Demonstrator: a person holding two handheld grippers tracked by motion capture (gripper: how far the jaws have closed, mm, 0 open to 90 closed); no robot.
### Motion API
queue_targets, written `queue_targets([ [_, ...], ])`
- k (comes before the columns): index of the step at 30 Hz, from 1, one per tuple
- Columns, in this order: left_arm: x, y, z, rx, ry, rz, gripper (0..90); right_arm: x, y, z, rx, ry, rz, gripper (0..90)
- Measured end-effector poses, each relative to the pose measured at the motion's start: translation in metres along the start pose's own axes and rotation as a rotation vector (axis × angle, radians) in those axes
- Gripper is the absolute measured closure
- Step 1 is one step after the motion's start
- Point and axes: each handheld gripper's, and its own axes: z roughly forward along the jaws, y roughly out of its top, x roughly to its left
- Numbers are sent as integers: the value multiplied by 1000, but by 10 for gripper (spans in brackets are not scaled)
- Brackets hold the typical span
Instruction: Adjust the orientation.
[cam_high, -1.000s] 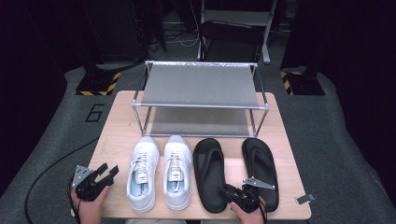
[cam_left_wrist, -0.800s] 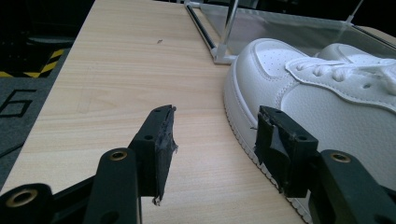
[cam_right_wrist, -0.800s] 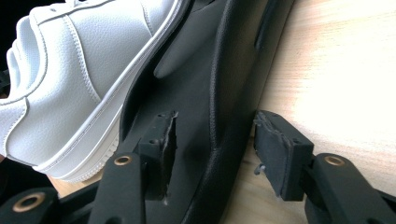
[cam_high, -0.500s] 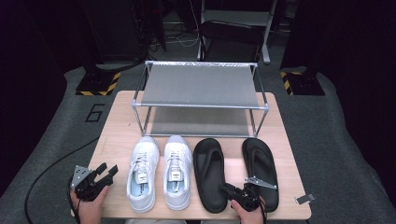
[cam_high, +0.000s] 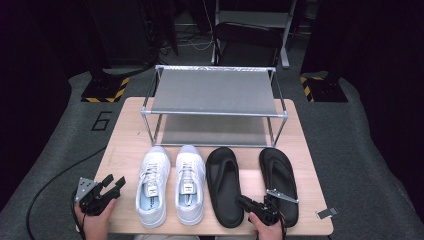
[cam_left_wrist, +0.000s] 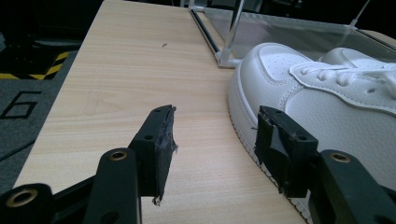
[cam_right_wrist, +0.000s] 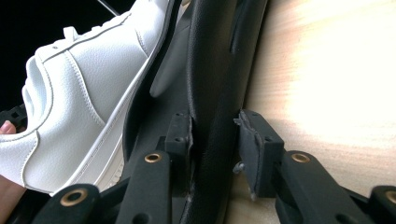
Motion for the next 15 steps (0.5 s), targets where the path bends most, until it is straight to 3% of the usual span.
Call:
queue_targets([
  [1, 0, 0, 0, 1, 0, 2, 465, 0, 0, 0, 4, -5, -12, 662],
  [5, 1, 1, 0, 9, -3, 4, 464, 0, -1, -1, -6, 6, 19, 667],
  [15, 0, 1, 0, 13, -12, 5, 465, 1, -2, -6, -38, -4, 11, 678],
])
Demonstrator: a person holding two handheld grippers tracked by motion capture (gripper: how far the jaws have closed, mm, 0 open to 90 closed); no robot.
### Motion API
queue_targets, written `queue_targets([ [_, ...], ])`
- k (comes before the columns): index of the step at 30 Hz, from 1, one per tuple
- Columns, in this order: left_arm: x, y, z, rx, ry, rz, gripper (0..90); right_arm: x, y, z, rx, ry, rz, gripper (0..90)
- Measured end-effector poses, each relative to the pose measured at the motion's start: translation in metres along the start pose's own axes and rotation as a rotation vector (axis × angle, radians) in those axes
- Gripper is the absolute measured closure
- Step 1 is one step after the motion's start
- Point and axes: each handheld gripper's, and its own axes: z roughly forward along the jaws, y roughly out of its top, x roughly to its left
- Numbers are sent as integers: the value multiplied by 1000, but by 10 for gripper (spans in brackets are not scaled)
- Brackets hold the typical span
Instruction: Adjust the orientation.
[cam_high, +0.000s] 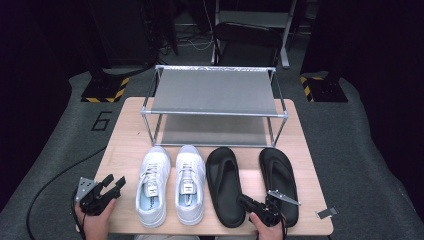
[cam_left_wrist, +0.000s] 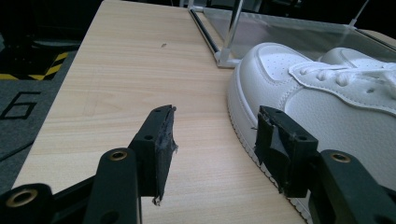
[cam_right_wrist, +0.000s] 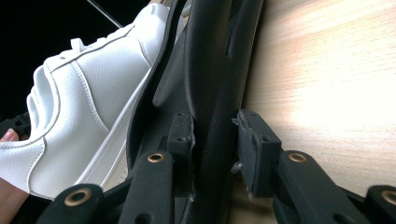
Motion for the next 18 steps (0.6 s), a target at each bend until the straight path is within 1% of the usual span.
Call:
queue_targets([
  [3, 0, 0, 0, -2, -1, -1, 465, 0, 0, -1, -11, 4, 5, 679],
  [4, 0, 0, 0, -2, 2, -2, 465, 0, 0, -2, -21, 12, 10, 680],
  [5, 0, 0, 1, -16, 8, -5, 465, 0, 0, -3, -18, 7, 8, 680],
  [6, 0, 0, 0, -4, 3, -4, 465, 0, 0, -4, -23, 9, 22, 680],
  [9, 1, 0, 0, -6, 4, -7, 464, -1, 0, -4, -37, 12, 20, 680],
  [10, 1, 0, 0, -5, 0, -5, 464, -1, 0, -6, -40, 11, 29, 681],
  [12, 1, 0, 1, -9, 6, -12, 465, -1, 0, -7, -47, 11, 24, 680],
  [14, 1, -1, 1, 1, 6, -9, 465, 0, 0, -10, -44, 8, 40, 680],
  [18, 2, -1, 1, 0, 6, -12, 464, -1, 0, -11, -53, 6, 24, 680],
])
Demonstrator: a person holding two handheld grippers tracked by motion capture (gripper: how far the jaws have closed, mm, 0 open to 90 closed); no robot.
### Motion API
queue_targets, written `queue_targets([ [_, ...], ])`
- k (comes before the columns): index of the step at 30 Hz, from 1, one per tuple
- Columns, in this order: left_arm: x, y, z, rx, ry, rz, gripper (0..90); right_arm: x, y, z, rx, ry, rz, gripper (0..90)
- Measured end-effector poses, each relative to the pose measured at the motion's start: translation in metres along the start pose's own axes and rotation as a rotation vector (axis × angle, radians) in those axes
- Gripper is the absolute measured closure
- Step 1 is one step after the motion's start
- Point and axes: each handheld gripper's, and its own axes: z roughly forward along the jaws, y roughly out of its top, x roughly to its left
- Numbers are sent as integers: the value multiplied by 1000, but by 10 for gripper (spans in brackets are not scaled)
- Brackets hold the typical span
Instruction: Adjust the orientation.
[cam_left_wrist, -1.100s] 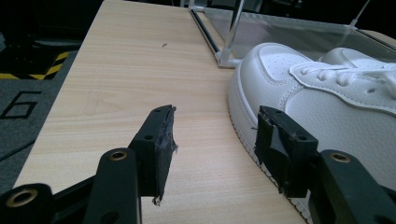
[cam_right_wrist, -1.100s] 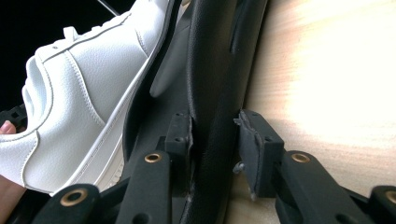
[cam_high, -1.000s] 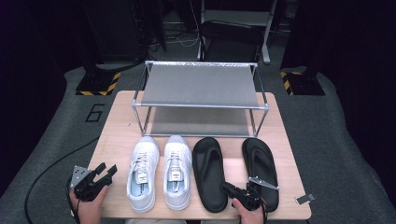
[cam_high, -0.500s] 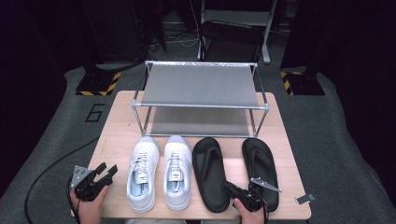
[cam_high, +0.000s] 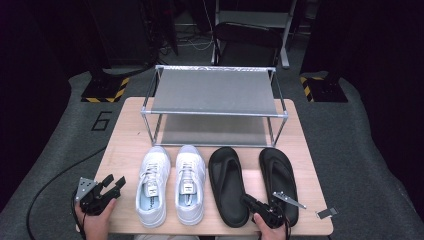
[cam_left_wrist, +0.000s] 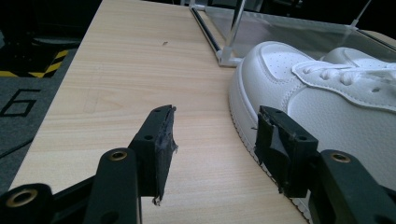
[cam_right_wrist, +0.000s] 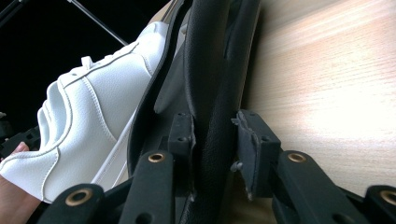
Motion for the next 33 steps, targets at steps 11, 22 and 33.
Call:
queue_targets([
  [11, 1, 0, 1, -3, -5, 5, 465, 3, 8, -2, -38, 6, -8, 679],
  [22, 2, 0, -3, -5, 3, -13, 463, 8, 19, -1, -43, 10, -23, 680],
  [33, 2, 0, -3, -8, 0, -14, 463, 14, 38, 5, -85, -15, 0, 680],
])
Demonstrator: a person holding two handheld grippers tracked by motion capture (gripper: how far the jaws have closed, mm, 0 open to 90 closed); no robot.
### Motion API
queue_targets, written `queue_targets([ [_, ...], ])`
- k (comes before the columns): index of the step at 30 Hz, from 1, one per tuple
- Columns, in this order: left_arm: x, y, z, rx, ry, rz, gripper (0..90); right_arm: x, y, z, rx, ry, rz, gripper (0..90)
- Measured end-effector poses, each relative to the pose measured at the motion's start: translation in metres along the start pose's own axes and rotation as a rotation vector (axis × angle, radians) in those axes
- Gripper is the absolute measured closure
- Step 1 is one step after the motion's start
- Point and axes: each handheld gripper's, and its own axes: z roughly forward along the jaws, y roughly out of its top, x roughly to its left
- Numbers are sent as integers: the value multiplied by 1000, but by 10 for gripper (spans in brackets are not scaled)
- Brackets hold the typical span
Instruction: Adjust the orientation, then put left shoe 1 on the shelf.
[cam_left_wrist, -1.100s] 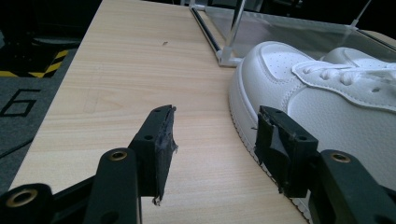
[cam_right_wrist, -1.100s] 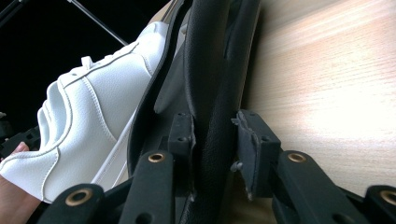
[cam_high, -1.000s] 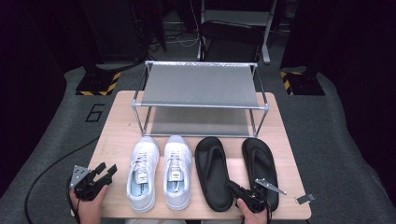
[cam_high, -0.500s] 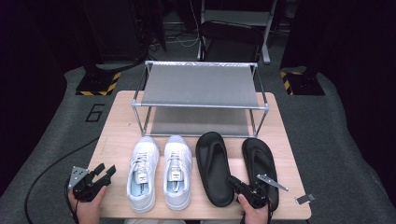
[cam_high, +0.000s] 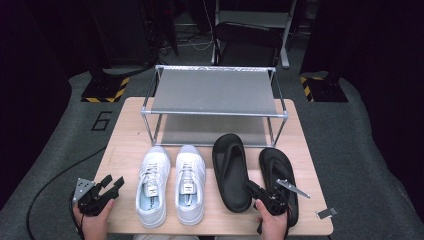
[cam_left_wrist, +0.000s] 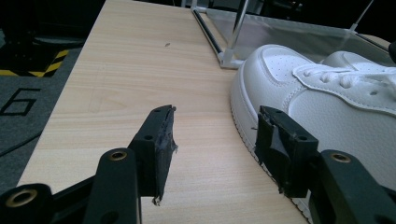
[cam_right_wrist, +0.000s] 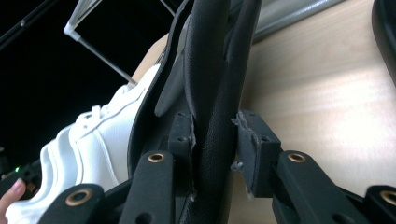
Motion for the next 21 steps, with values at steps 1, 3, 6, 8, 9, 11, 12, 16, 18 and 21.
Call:
queue_targets([
  [1, 0, 0, 0, 5, 0, 2, 463, 1, 4, 4, -3, 1, 1, 680],
  [3, 1, 0, 0, 9, -1, 3, 462, 4, 7, 10, -14, 10, 10, 680],
  [6, 0, 1, -1, -1, -3, 5, 463, 6, 11, 14, -17, 10, -1, 680],
  [8, 0, 0, -1, -15, 1, 0, 463, 8, 15, 17, -19, 7, -11, 680],
  [9, 0, 1, -3, -2, -5, 0, 463, 8, 18, 18, -20, 6, -11, 680],
  [11, 1, 1, -3, -13, 0, -1, 463, 10, 25, 21, -21, 13, -20, 680],
  [12, 1, 1, -3, -16, 2, -5, 463, 10, 25, 21, -21, 13, -20, 680],
  [16, 3, 1, -3, -12, 2, -16, 463, 14, 34, 28, -12, 6, -43, 680],
  [18, 2, 1, -3, -17, 0, -14, 463, 15, 38, 32, -1, 3, -44, 680],
  [21, 3, 2, -4, -17, 1, -15, 462, 15, 43, 39, -5, -5, -47, 680],
])
